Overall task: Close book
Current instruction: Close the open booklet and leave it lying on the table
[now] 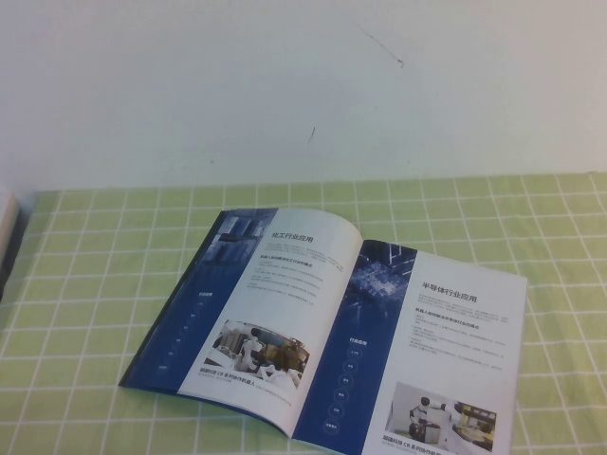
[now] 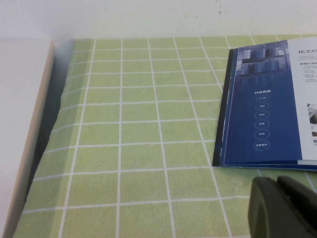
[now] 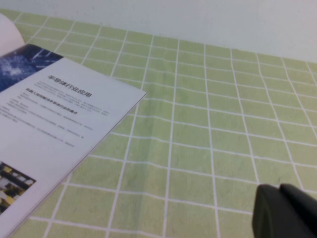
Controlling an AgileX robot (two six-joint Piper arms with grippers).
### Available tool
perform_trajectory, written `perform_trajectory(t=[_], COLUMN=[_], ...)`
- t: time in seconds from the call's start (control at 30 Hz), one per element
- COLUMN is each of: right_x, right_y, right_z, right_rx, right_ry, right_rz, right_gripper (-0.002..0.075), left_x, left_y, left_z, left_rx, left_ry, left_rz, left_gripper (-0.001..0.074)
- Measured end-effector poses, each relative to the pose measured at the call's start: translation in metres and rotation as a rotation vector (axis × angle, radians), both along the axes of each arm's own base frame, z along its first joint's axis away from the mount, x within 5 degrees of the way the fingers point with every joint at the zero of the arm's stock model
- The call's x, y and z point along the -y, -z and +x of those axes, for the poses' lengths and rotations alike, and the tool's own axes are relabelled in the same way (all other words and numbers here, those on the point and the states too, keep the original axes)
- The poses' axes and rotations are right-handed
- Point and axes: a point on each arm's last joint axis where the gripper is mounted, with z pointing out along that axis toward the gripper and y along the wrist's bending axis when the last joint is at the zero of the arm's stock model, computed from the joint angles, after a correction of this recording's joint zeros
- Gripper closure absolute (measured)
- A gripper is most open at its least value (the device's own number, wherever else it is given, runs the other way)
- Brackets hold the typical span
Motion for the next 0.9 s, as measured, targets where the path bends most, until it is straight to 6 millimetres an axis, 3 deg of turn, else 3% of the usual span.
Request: perform_trajectory(t=[0.5, 0.63, 0.9], right_x=[0.000, 0.001, 0.003], right_y=[-0.003, -0.021, -0.067], right_z=[0.002, 0.005, -0.003], right_rx=[0.051, 0.259, 0.772], right_ry=[0.003, 0.012, 0.036], right_rz=[-0.001, 0.002, 0.022], right_gripper=[0.0729, 0.0729, 0.0729], left_x=[0.000, -0.002, -0.008], left_y=[-0.003, -0.016, -0.062], left_z=[0.001, 0.004, -0.004], left_rx=[0.039, 0.200, 0.711], left_ry=[-0.005, -0.024, -0.085], left_rz=[-0.006, -0.030, -0.093], left_gripper=[0.0738, 0.0738, 0.0738])
